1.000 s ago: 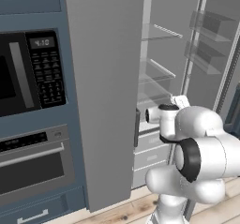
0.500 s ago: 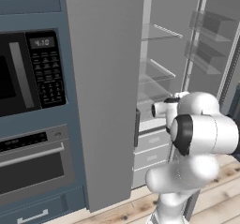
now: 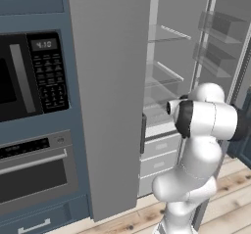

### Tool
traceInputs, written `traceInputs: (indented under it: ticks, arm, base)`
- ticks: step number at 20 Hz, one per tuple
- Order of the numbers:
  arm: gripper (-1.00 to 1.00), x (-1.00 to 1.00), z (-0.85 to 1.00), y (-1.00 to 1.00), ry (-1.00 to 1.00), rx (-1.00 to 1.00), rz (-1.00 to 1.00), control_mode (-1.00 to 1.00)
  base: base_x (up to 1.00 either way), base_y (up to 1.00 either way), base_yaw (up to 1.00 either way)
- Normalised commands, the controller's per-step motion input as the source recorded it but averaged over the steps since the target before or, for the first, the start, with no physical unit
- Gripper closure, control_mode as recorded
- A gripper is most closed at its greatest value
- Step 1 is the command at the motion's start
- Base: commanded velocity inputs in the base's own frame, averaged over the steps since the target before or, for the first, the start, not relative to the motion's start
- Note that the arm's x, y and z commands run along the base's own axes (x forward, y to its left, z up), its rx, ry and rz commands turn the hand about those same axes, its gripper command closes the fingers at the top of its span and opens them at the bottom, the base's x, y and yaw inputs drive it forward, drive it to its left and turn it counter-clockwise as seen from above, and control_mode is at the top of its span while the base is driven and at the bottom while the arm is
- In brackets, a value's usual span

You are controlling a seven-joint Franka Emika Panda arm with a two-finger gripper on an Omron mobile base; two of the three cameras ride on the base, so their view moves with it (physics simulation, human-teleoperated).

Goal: Place one of the steaks on the plate and the other in the bowl. Then place the bowl in the fridge.

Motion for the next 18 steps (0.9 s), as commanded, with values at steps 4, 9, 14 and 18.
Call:
traceInputs:
  ticks: [4, 9, 14, 18]
  arm:
    - [1.0, 0.31, 0.0, -0.75, 0.04, 0.1, 0.0, -1.0]
    - [1.0, 0.4, 0.0, -0.8, 0.06, 0.12, 0.0, -1.0]
    - [1.0, 0.56, 0.0, -0.93, 0.09, 0.12, 0.04, -1.0]
    - [1.0, -0.02, 0.06, -0.29, -0.01, 0.17, 0.11, -1.0]
  base:
    - [0.0, 0.0, 0.0]
    - [0.0, 0.0, 0.0]
    - [0.0, 0.0, 0.0]
    - [0.0, 0.0, 0.0]
